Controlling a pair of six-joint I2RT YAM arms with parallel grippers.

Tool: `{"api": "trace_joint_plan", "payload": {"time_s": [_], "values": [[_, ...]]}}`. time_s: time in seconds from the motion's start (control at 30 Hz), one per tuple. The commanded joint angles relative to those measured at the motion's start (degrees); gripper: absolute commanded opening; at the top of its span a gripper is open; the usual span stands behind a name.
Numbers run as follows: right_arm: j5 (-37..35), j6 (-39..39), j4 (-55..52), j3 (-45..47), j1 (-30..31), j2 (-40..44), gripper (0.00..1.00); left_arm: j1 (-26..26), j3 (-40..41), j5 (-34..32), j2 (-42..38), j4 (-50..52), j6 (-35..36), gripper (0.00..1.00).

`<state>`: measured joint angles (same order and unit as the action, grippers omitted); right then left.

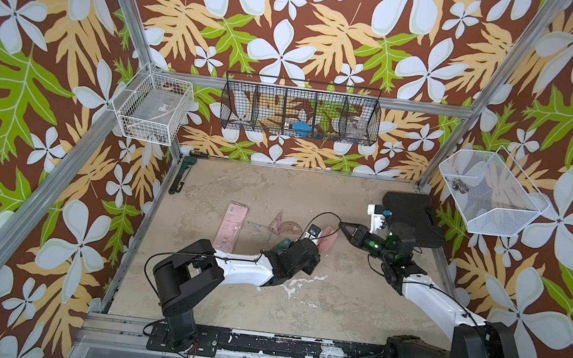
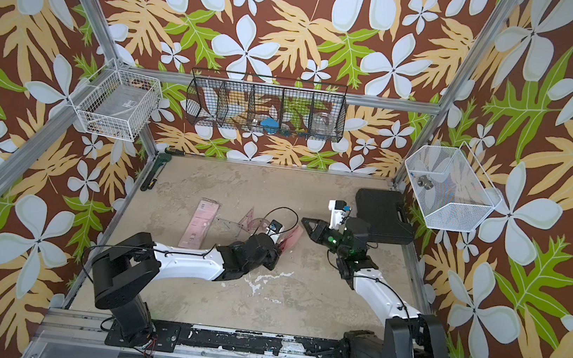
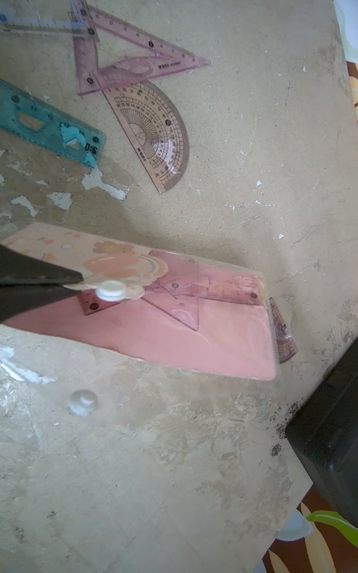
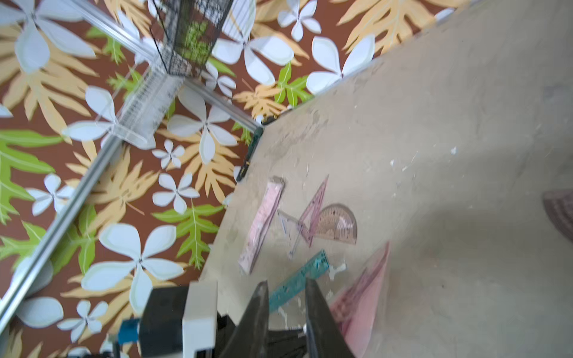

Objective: Open the ruler set and take out the ruler
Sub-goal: Take out the ruler from the ruler set bag.

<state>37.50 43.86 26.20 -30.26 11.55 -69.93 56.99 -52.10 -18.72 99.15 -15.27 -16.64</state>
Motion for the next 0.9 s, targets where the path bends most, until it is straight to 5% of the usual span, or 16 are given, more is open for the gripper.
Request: {"api": "trace_joint_plan", "payload": {"time_s": [0.0, 0.87], "values": [[-0.82, -3.11, -4.43, 2.37, 3.54, 0.43, 0.20, -0.06, 0.33, 0.35, 0.07, -1.34, 0.38, 0.00], [-2.75, -7.57, -3.96, 1.09, 8.46, -14.18, 0.16, 0.04, 3.32, 0.40, -2.72, -5.61, 1.59, 0.00]]}}
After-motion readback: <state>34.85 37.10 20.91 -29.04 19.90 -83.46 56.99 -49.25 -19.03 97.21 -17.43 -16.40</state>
